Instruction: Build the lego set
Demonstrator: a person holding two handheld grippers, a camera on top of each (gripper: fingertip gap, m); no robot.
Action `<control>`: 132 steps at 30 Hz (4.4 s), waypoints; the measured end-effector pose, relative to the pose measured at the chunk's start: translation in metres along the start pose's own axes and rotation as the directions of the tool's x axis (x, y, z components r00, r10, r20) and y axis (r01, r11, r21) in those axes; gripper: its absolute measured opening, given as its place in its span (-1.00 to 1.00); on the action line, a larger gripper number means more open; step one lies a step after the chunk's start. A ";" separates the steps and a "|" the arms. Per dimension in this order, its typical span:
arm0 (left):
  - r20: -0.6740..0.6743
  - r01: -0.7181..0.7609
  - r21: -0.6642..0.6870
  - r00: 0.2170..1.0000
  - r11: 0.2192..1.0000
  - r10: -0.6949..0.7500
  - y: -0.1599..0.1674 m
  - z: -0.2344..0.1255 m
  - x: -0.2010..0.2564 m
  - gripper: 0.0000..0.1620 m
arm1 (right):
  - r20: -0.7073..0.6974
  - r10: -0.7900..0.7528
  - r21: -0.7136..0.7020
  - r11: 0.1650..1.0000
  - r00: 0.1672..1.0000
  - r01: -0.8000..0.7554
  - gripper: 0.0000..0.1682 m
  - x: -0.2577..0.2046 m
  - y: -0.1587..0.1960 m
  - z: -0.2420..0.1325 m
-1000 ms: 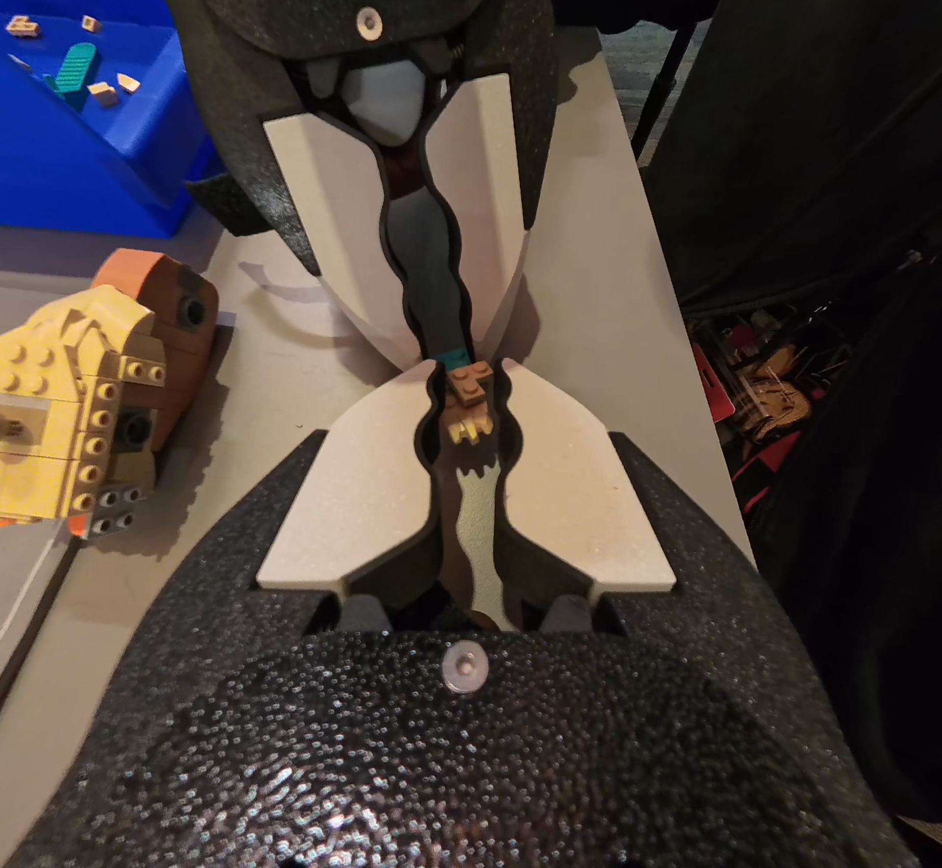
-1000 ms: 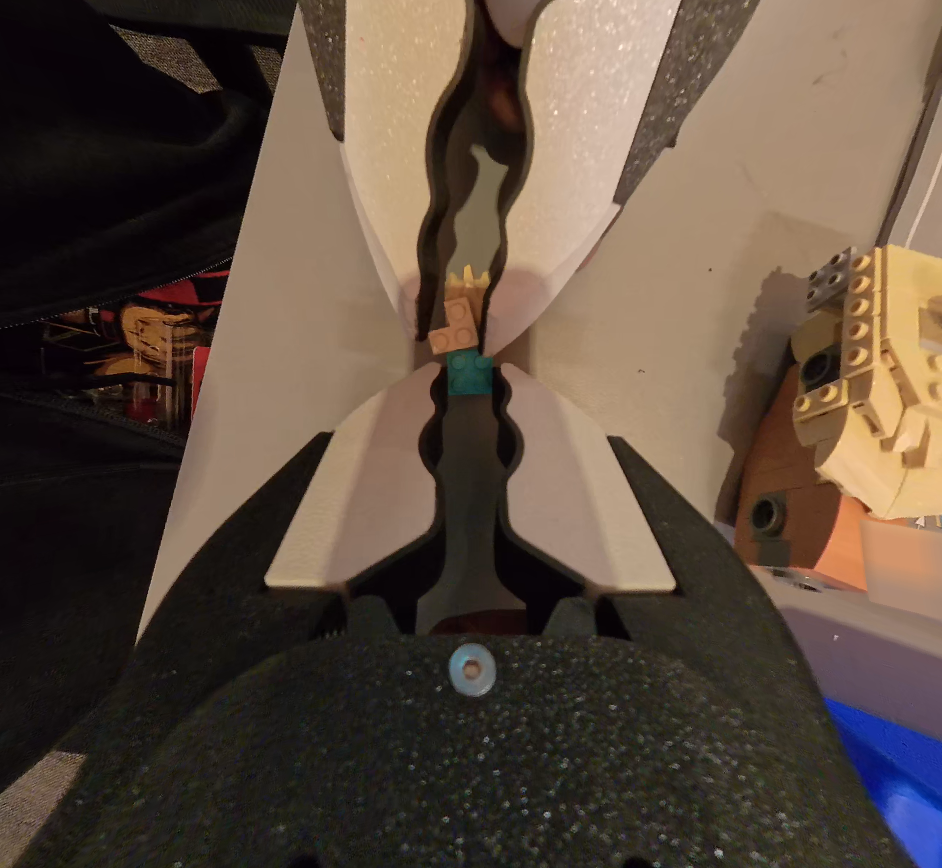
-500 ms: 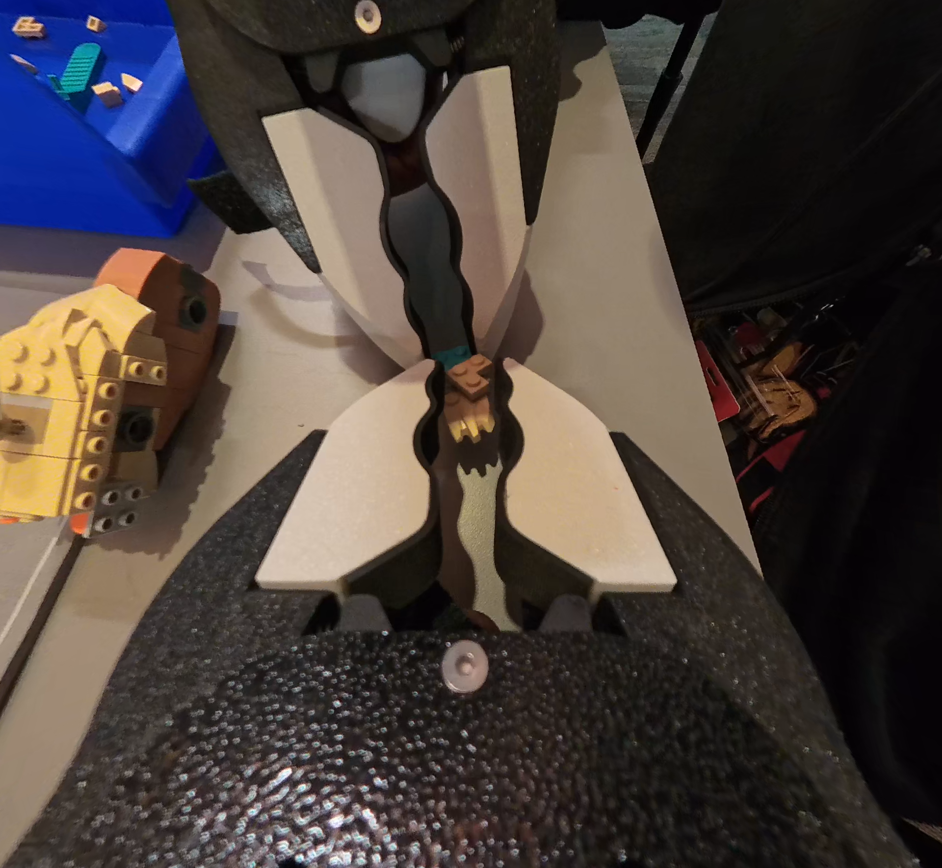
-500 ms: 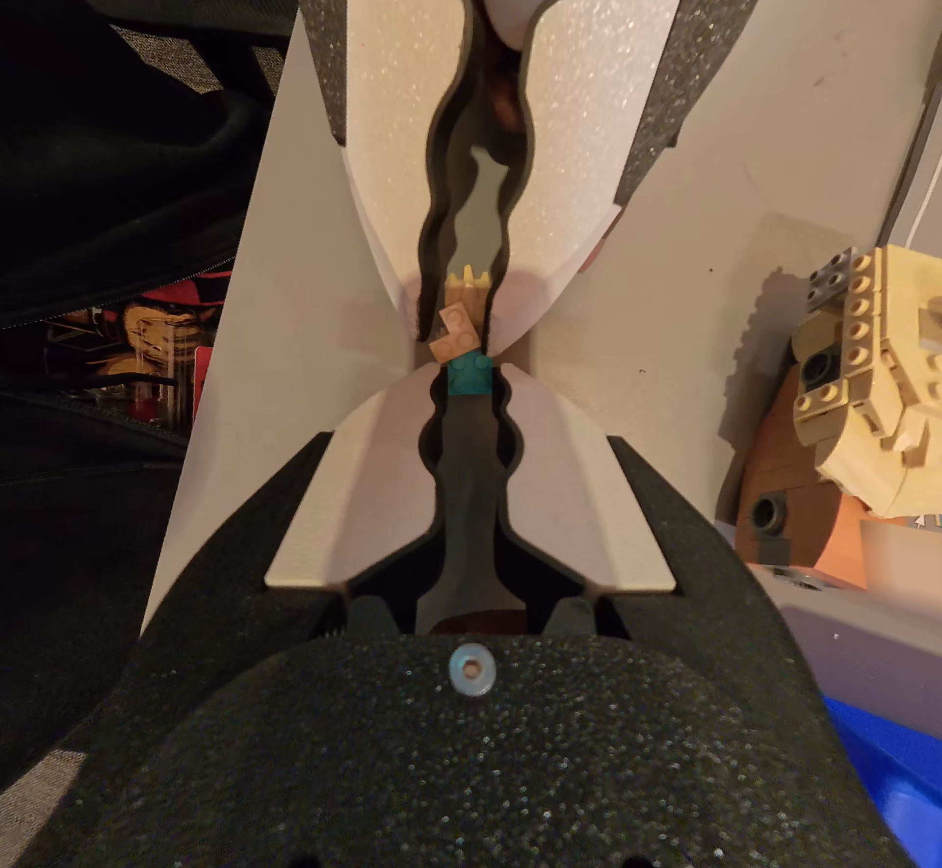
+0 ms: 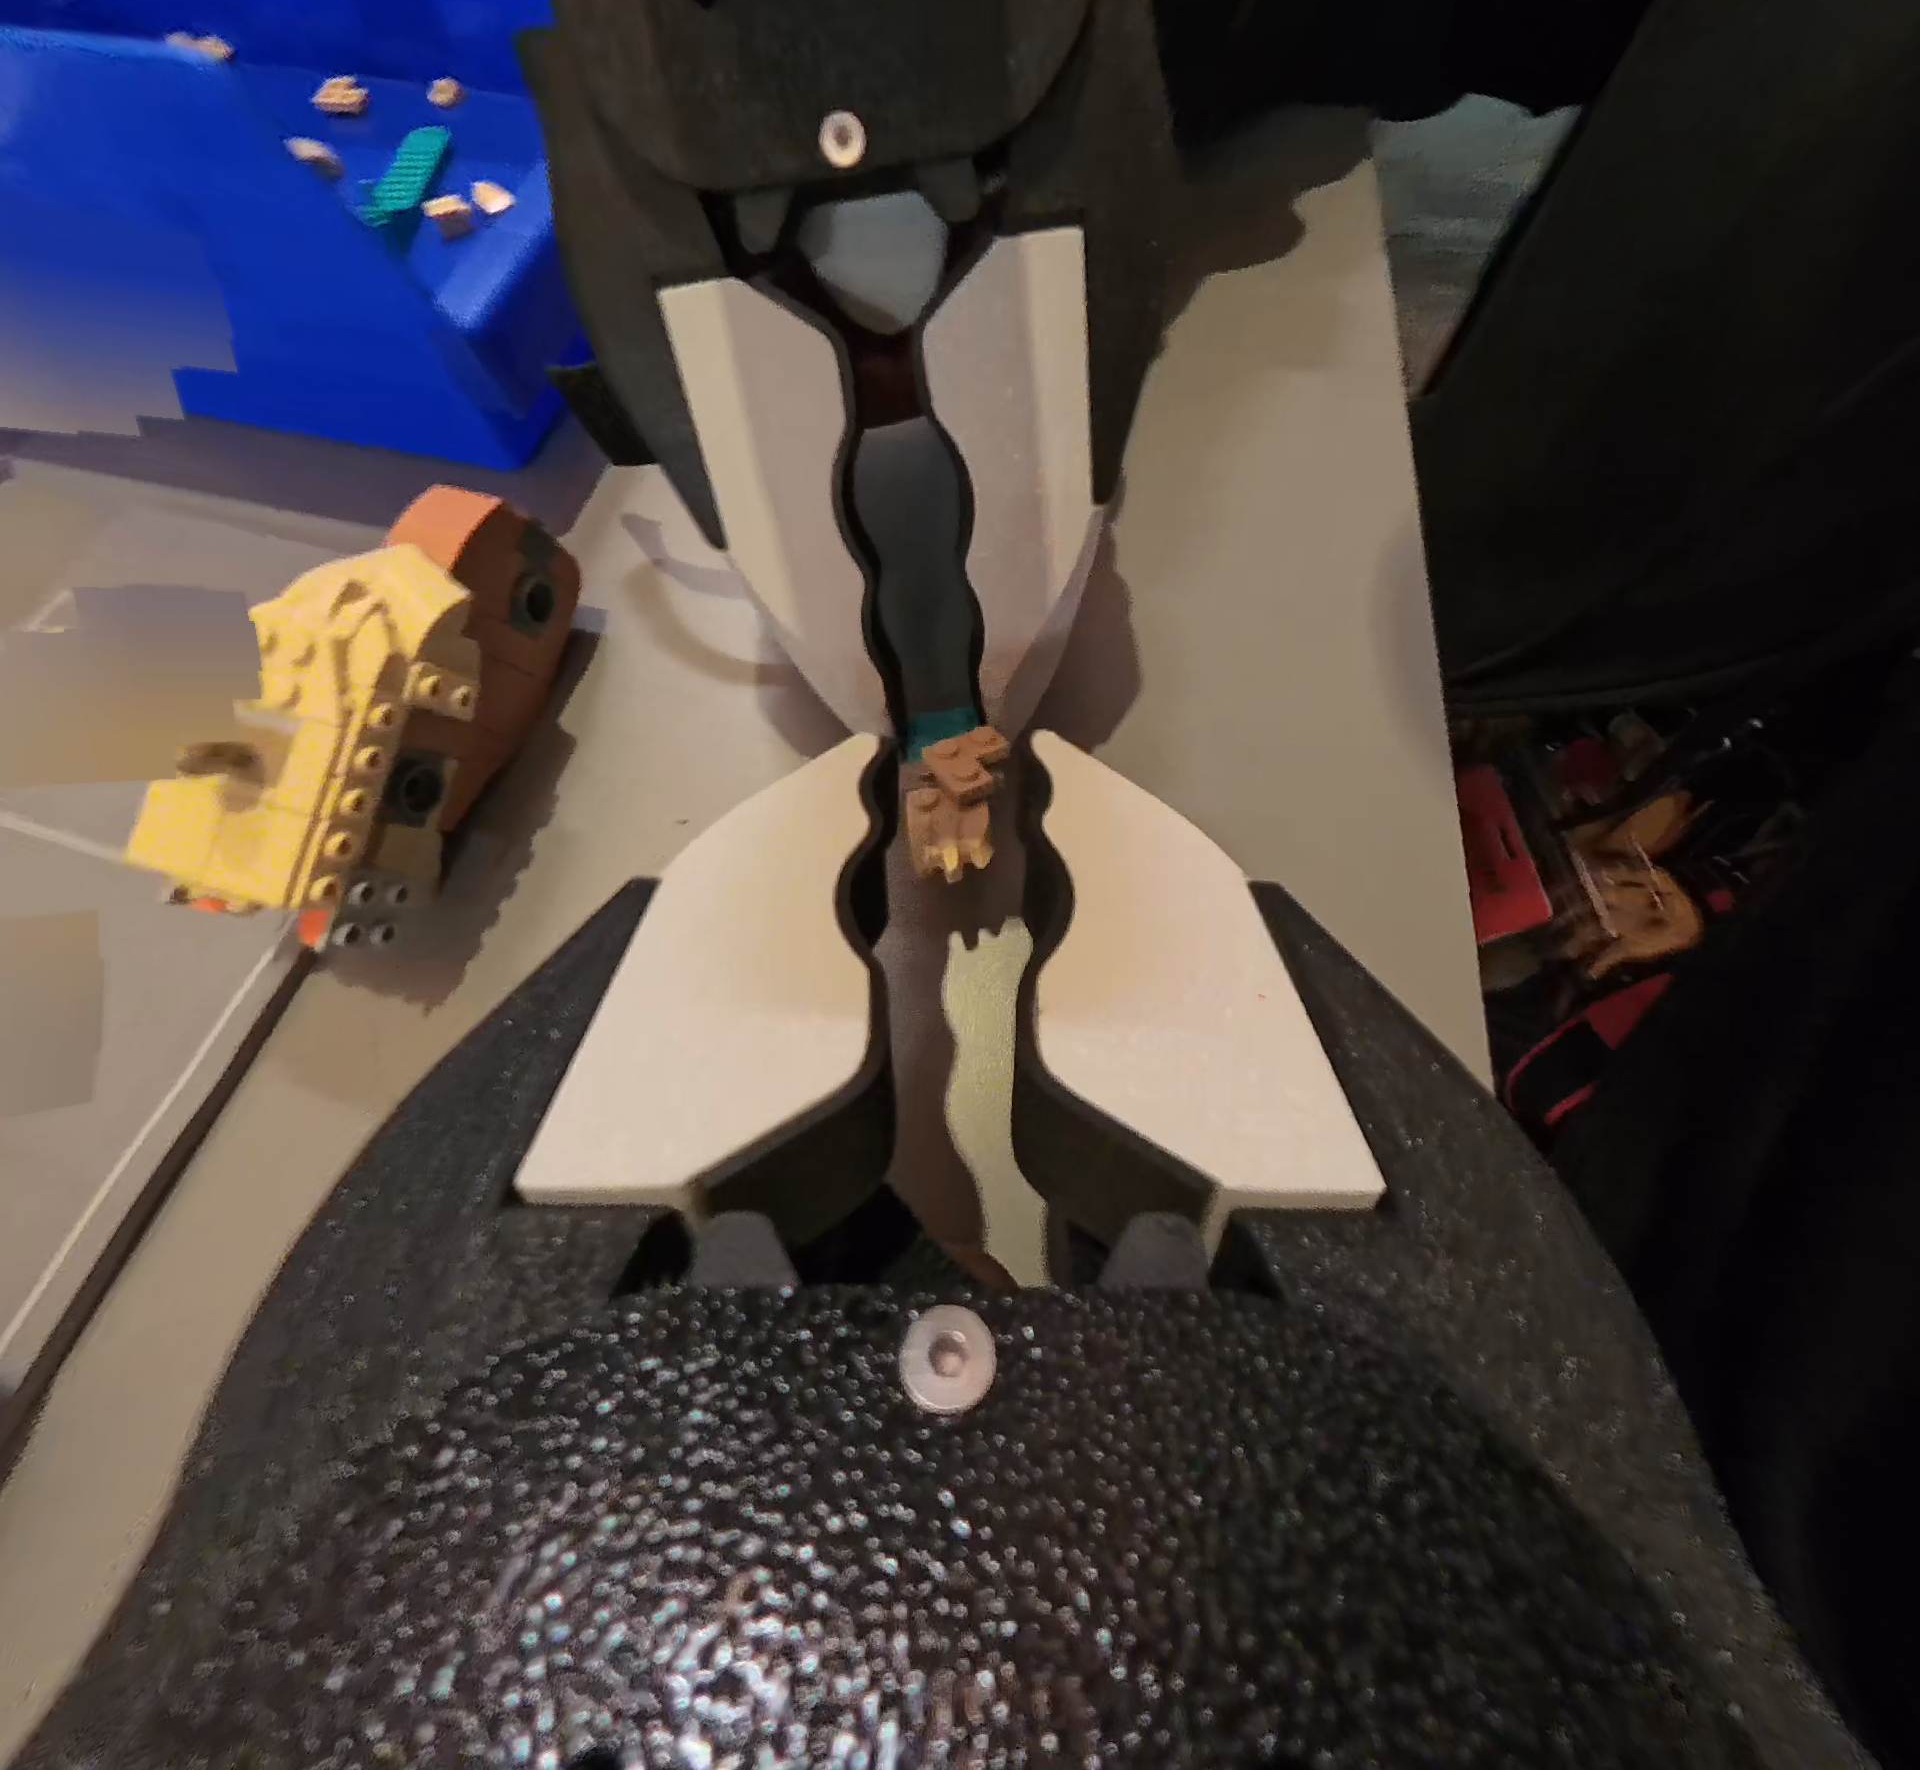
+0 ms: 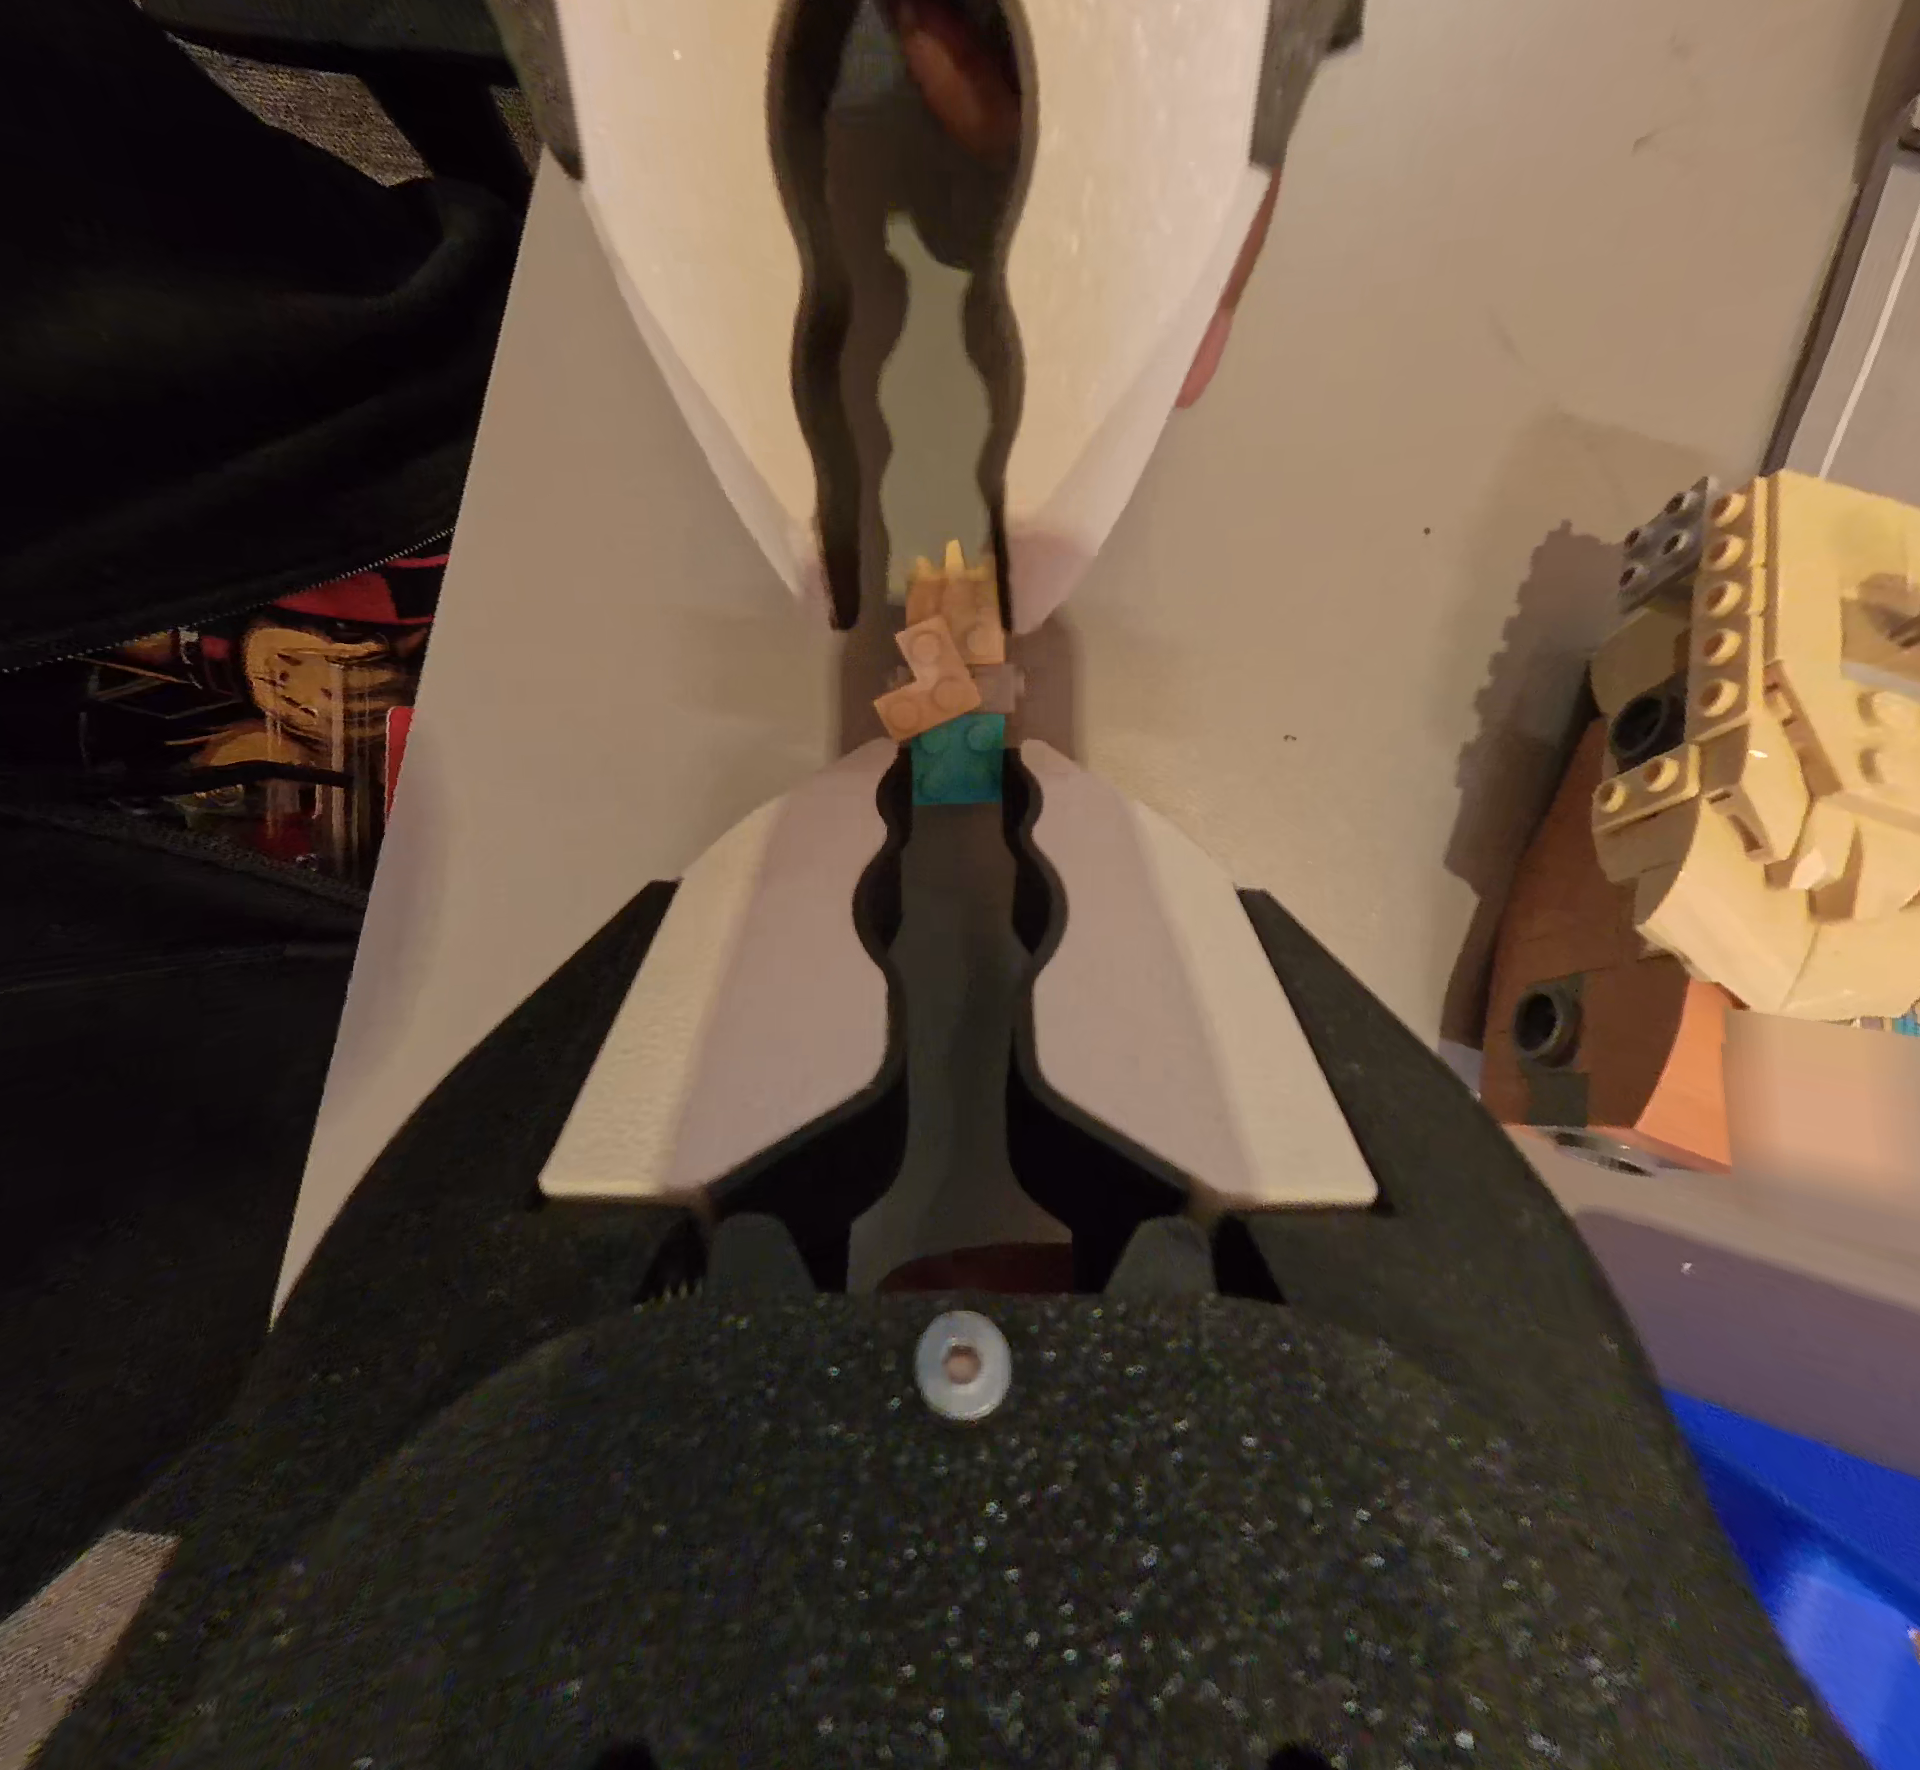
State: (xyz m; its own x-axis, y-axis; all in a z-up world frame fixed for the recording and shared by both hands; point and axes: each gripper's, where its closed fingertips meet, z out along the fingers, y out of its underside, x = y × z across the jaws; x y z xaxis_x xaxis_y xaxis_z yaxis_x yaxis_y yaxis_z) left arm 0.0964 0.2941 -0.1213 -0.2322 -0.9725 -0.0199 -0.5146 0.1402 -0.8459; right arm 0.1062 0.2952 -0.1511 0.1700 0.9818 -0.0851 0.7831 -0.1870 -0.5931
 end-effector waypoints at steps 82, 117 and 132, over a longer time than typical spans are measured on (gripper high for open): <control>0.169 -0.085 -0.216 0.978 0.973 0.122 0.023 0.012 0.004 -0.90 | -0.011 -0.021 -0.044 0.999 1.000 0.021 -0.81 -0.001 0.007 0.004; 0.281 0.111 -0.266 0.959 0.957 -0.033 0.029 0.006 -0.005 -0.83 | -0.113 -0.038 -0.080 0.996 0.993 0.029 -0.81 0.008 0.008 0.006; 0.190 0.122 -0.310 0.980 0.943 -0.065 0.037 0.023 0.019 -0.85 | -0.088 -0.041 -0.090 0.995 0.995 0.033 -0.81 0.006 0.011 0.008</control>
State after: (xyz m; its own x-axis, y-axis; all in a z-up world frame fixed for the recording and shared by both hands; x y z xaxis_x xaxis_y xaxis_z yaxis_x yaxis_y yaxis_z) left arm 0.0920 0.2762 -0.1647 -0.0375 -0.9971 -0.0659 -0.7698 0.0709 -0.6343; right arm 0.1110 0.2992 -0.1645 0.1894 0.9818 0.0103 0.8390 -0.1564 -0.5212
